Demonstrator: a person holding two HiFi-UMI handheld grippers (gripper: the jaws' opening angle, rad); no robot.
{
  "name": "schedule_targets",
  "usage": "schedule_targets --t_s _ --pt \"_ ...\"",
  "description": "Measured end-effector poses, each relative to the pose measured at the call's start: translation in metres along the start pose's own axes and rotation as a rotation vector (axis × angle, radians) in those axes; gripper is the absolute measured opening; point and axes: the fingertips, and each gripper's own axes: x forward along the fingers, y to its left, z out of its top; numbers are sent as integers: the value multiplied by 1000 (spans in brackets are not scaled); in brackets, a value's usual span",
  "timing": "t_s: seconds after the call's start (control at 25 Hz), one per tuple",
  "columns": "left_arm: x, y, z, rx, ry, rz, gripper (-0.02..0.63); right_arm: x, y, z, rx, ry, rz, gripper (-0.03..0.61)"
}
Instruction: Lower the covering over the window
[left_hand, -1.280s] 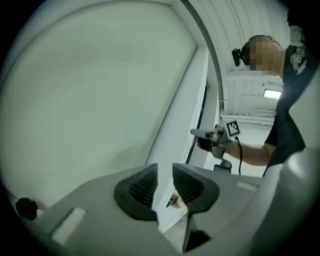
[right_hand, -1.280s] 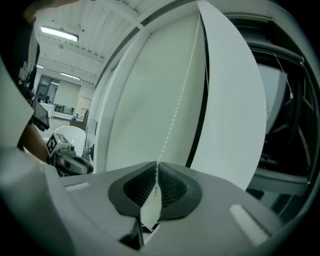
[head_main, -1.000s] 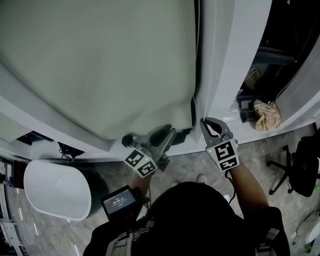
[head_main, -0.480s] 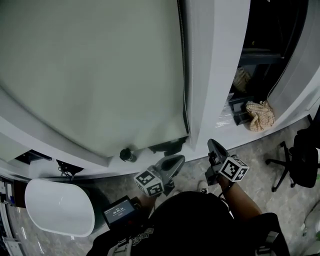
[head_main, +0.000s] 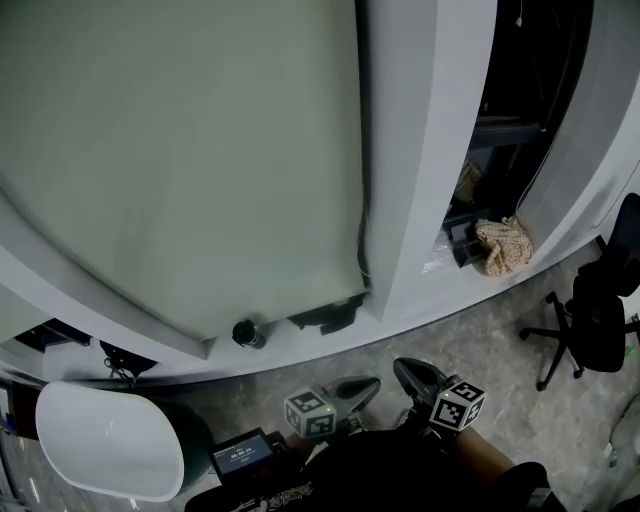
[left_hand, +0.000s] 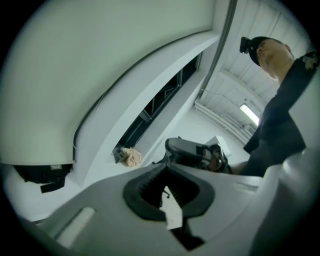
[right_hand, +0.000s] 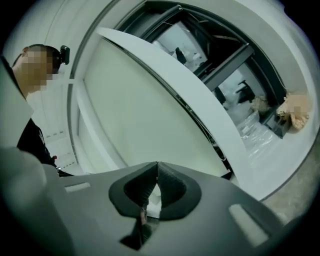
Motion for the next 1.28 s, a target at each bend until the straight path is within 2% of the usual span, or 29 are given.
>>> schedule_targets --t_s 0.2,0.4,0.6,0.72,0.88,1.08,1.28 --pt "-13 -29 -22 17 -5 4 -2 -7 50 9 16 -37 213 8" --pt "-18 -93 -46 -16 -75 23 -2 -48 96 -25 34 22 348 6" --pt "-17 -159 -101 -45 -123 101 -2 -123 118 -68 93 40 364 8" --pt "-31 -190 -125 -60 -120 151 -2 -150 136 -91 163 51 382 7" --pt "-51 -227 -152 -68 -102 189 2 -177 168 -120 199 103 413 8" --pt "-81 -259 -180 -80 -101 164 2 -197 203 -155 181 129 412 8" --pt "-135 -287 -215 -67 -47 149 2 -203 249 -206 172 159 388 8"
